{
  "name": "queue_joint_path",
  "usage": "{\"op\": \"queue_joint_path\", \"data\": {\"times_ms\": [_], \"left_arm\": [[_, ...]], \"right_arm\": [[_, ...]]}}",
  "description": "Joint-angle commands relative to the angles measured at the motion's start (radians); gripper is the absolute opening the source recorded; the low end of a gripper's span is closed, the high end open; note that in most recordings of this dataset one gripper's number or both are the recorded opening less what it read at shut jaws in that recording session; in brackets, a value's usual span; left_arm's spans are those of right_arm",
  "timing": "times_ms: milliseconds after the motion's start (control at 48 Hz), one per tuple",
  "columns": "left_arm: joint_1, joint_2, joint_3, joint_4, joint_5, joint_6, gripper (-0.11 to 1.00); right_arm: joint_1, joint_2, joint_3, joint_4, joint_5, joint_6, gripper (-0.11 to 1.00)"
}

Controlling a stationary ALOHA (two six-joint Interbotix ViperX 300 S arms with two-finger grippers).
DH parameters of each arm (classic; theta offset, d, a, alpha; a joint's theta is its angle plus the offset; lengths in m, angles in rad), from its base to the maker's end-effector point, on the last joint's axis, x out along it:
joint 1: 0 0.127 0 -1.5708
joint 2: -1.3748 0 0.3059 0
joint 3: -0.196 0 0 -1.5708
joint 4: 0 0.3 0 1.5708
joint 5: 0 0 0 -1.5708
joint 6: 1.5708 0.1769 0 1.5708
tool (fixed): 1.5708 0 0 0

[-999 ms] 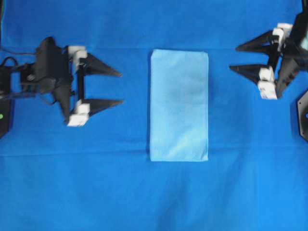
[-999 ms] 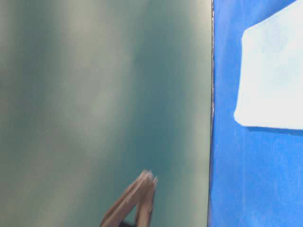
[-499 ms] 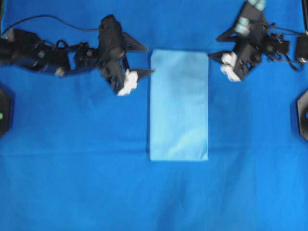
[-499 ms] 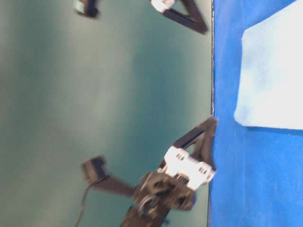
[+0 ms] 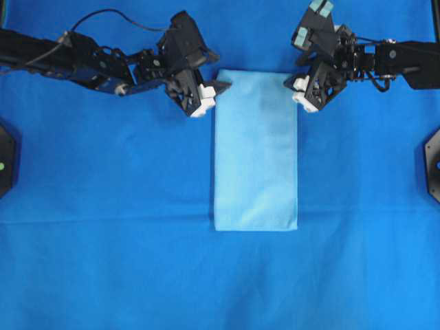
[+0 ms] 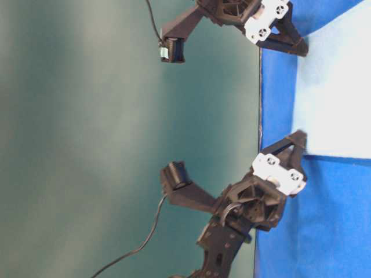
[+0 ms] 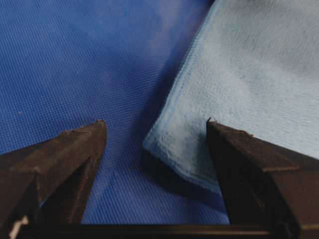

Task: Fold the light blue towel.
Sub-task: 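Move both grippers to the far corners of the folded rectangle and pinch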

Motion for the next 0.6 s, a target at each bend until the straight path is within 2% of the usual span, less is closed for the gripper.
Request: {"op": "queue_joint_path", "data": {"times_ms": [0, 104, 208, 271, 395, 437, 583], "left_arm": [[0.005, 0.002, -0.023, 0.002, -0.002, 0.000, 0.75], [0.005, 0.014, -0.023, 0.002, 0.009, 0.000, 0.67], [0.005, 0.015, -0.021, 0.002, 0.012, 0.003, 0.47], [0.005, 0.015, -0.018, 0.002, 0.017, 0.003, 0.33], [0.005, 0.012, -0.018, 0.002, 0.038, 0.011, 0.09], [0.005, 0.012, -0.020, 0.002, 0.044, 0.020, 0.05], [0.005, 0.009, -0.031, 0.003, 0.052, 0.069, 0.05]], "right_arm": [[-0.008, 0.003, -0.017, -0.003, -0.008, -0.002, 0.65], [-0.011, 0.017, -0.018, -0.003, -0.008, -0.002, 0.65], [-0.014, 0.026, -0.014, -0.003, -0.008, -0.002, 0.59], [-0.014, 0.026, -0.009, -0.003, -0.005, -0.002, 0.46], [-0.012, 0.012, 0.014, -0.003, -0.003, 0.000, 0.11], [-0.014, 0.009, 0.020, -0.003, -0.003, 0.002, 0.05], [-0.012, -0.002, 0.023, 0.002, 0.005, 0.006, 0.05]]}}
